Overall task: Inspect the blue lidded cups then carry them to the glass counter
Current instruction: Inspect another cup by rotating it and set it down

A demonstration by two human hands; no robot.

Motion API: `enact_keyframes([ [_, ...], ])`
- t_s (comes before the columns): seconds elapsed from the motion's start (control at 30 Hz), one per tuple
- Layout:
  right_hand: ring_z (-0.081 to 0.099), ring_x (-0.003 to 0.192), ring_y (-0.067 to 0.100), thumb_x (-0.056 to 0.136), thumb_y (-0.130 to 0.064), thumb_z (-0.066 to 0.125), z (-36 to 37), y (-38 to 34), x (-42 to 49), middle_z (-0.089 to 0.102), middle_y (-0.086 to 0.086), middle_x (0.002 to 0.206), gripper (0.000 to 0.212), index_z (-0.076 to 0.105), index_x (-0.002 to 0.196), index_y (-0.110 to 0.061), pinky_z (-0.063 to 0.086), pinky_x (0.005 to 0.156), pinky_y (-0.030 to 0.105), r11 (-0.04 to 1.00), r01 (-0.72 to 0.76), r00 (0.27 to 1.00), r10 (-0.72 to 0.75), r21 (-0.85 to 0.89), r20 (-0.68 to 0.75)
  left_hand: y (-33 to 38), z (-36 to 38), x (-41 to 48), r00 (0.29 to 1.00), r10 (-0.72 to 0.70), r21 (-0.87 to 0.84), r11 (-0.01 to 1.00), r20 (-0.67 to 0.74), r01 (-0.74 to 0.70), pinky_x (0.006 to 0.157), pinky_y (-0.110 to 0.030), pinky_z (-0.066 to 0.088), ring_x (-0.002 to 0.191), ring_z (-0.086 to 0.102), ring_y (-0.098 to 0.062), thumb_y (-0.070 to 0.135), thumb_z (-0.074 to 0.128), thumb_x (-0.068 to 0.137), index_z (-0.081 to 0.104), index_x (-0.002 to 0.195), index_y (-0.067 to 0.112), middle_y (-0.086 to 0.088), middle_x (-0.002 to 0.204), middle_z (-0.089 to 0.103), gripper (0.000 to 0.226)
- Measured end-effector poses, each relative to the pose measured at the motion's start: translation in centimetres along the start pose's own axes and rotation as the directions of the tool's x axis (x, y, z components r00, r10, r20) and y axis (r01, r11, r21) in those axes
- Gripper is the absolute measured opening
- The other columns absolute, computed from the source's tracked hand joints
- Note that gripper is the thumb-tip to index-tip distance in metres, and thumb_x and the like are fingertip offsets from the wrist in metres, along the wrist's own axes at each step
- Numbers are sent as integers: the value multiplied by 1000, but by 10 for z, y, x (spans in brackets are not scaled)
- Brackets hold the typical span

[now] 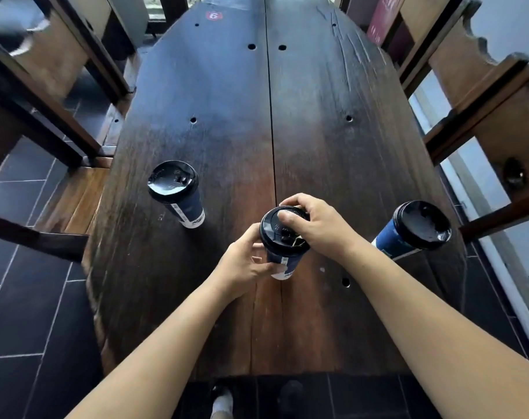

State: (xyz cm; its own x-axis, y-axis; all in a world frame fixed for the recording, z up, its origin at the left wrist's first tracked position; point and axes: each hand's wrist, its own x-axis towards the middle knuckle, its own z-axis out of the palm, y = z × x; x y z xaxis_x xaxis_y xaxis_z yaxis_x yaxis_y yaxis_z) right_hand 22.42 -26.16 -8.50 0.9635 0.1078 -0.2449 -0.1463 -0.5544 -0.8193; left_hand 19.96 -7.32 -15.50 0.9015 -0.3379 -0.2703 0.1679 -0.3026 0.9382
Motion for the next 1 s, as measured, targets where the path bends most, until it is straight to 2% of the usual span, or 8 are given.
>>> enact_keyframes([
  [0.07, 68, 91, 10, 99, -34, 62, 0, 0, 4, 73, -4, 99, 21, 69, 110, -18, 54, 84, 27, 998, 9, 1000, -9, -57, -6, -5, 4, 2, 1000, 4, -2, 1000, -7, -4, 94, -55, 58, 109, 70, -19, 10, 89, 75, 58, 128, 30, 9, 115, 73, 64],
  [0.23, 66, 103, 21, 100, -44, 56, 5, 1, 14, 73, 4, 107, 34, 71, 107, -15, 52, 93, 40, 955, 73, 997, -68, -287, 28, -10, 8, 6, 1000, 21, 34, 999, -11, -20, 95, -55, 57, 111, 70, -15, 24, 89, 76, 56, 129, 35, 9, 115, 73, 63],
  [0.37, 67, 92, 20, 99, -54, 51, 6, -7, 19, 73, 1, 97, 42, 70, 97, -18, 56, 85, 41, 933, 88, 996, -89, -348, 11, -9, 6, 4, 999, 41, 69, 997, 16, -42, 95, -51, 57, 107, 71, -11, 21, 90, 77, 55, 131, 37, 9, 114, 74, 67],
  [0.53, 65, 95, 27, 97, -70, 33, 17, -24, 21, 70, 4, 100, 61, 65, 93, -18, 54, 84, 44, 782, 143, 984, -49, -606, 169, -11, 6, -2, 999, 47, 72, 996, 19, -48, 92, -57, 56, 105, 73, -23, 21, 89, 77, 52, 133, 44, 5, 113, 76, 71],
  [0.67, 63, 87, 27, 95, -75, 23, 27, -27, 21, 65, 2, 91, 70, 61, 82, -18, 49, 75, 41, 735, 148, 983, -37, -662, 178, -10, 6, -2, 999, 29, 47, 998, 23, -30, 94, -59, 55, 109, 72, -22, 22, 89, 76, 50, 131, 55, 8, 114, 76, 76],
  [0.77, 62, 83, 29, 97, -69, 28, 31, -23, 18, 63, 4, 87, 65, 61, 80, -16, 47, 72, 40, 725, 136, 990, -80, -676, 114, -8, 8, -5, 999, 23, 27, 999, 30, -24, 94, -59, 56, 110, 72, -19, 18, 89, 77, 53, 132, 48, 11, 108, 77, 73],
  [0.87, 61, 81, 33, 97, -47, 36, 34, -24, 18, 60, 7, 84, 45, 57, 73, -15, 43, 68, 37, 734, 128, 992, -84, -667, 97, -6, 8, -7, 1000, 23, 24, 999, 7, -23, 89, -49, 59, 106, 71, -13, 13, 89, 77, 55, 129, 44, 17, 97, 76, 69],
  [1.0, 57, 76, 33, 92, -35, 39, 36, -23, 18, 60, 8, 81, 37, 53, 64, -15, 41, 65, 36, 733, 125, 992, -85, -668, 92, -5, 9, -8, 1000, 30, 27, 999, 0, -30, 85, -39, 62, 102, 74, -17, 13, 90, 77, 55, 126, 47, 16, 102, 75, 69],
])
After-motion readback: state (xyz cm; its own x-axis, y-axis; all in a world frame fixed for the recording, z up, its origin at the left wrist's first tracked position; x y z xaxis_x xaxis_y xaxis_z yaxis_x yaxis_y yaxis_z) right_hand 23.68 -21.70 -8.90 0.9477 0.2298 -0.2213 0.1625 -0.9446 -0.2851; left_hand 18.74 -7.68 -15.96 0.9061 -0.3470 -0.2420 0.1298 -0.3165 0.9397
